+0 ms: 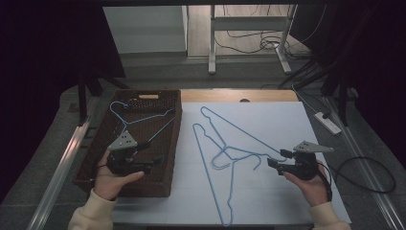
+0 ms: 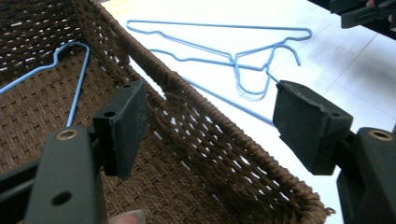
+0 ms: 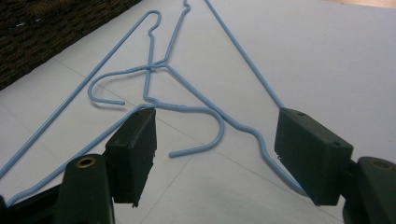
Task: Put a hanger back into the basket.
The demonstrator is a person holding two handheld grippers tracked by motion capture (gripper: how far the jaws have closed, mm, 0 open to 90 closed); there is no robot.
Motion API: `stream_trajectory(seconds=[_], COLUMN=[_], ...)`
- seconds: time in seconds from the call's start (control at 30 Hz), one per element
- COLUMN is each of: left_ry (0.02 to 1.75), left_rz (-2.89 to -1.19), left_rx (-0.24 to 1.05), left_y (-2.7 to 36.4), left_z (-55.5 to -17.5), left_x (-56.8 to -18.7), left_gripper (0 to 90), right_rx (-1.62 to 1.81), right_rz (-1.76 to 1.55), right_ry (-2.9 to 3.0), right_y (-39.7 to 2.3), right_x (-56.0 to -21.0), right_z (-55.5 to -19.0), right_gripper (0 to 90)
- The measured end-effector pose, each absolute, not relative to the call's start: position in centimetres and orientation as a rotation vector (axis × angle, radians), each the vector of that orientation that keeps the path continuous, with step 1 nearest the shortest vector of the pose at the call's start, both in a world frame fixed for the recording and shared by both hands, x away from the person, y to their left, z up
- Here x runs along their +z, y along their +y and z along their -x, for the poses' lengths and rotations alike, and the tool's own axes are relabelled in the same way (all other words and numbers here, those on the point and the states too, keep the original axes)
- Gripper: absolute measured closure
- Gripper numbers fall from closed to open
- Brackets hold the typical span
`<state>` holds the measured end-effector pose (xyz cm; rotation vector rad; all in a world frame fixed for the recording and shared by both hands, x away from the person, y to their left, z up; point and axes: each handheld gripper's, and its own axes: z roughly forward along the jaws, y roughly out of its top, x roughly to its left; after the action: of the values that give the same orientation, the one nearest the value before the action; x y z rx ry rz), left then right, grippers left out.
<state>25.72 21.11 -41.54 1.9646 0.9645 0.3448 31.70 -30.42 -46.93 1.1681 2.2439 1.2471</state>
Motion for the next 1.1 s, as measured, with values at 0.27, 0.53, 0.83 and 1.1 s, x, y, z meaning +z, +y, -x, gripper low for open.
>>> stream_trajectory(seconds=[0.27,0.53,0.83,1.1], left_ry=[0.942,0.923,0.904,0.9], left_rz=[-1.958,-1.976,-1.984,-1.998], left_rx=[0.35,0.337,0.326,0.312], left_y=[20.9,20.3,20.0,19.6], left_z=[-25.0,-24.7,-24.5,-24.4], left_x=[-41.2,-41.4,-41.5,-41.9], left_gripper=[27.1,27.1,27.2,27.3], right_rx=[1.237,1.226,1.177,1.16], right_rz=[-1.16,-1.151,-1.12,-1.103], right_ry=[2.254,2.262,2.32,2.356], right_y=[-30.2,-29.7,-28.4,-27.5], right_x=[-46.9,-46.6,-46.7,-46.8], right_z=[-31.7,-31.5,-31.6,-31.8], right_gripper=[30.4,29.2,27.4,27.1])
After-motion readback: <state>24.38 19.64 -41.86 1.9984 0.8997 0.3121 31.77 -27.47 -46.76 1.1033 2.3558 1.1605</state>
